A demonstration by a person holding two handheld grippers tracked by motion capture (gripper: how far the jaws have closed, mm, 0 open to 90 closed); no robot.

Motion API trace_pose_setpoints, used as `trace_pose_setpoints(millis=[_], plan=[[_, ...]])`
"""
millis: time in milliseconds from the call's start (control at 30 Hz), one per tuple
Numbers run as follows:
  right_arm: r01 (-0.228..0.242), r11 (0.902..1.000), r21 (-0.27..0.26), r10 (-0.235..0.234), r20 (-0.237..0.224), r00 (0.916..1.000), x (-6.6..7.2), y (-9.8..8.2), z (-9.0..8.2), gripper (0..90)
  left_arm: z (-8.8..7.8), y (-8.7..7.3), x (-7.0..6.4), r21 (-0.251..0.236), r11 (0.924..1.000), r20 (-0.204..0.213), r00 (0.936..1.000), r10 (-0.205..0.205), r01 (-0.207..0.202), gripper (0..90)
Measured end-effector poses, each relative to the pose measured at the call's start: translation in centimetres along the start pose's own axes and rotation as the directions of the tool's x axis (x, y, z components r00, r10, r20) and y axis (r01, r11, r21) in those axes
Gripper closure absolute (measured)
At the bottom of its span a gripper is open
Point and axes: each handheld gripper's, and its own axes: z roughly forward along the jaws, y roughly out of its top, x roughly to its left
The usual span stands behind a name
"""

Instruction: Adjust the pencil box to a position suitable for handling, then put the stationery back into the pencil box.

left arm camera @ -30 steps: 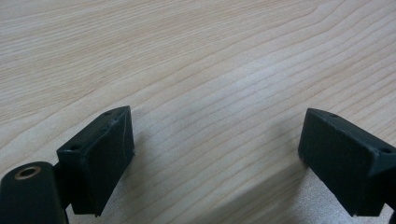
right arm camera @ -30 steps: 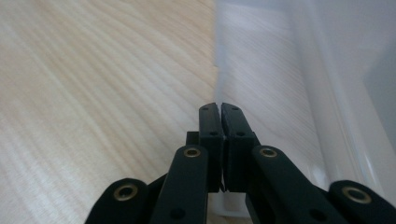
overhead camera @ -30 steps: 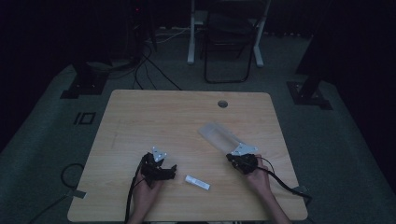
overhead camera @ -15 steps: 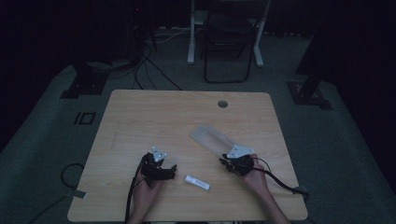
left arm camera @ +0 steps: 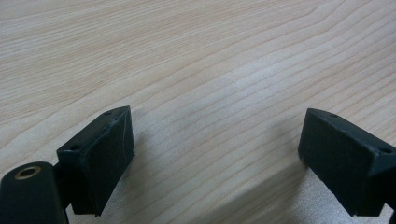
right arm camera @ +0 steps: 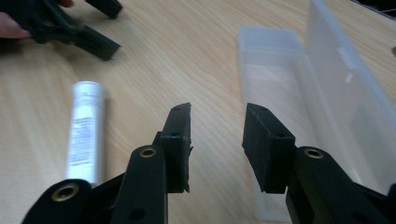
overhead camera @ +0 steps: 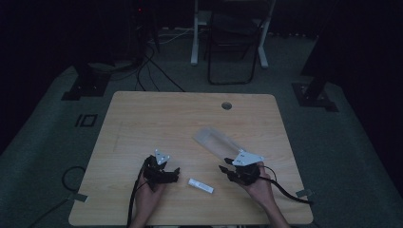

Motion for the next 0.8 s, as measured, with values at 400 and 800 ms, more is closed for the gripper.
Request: trace_pose_setpoints(millis=[400,800], plan=[[0.024,0.9997,0.002,-0.024,-0.023,0.9994,1.4,0.4,-0.5,58.4,0.0,0.0,0.0,-0.001,1.0000,0.000,1.0000,-0.001,0.001,10.8],[0.046,0.9989,0.009,-0.046,-0.044,0.9980,2.5,0.7,-0.4,58.2,0.0,0.0,0.0,-0.001,1.0000,0.000,1.0000,-0.001,0.001,10.8]])
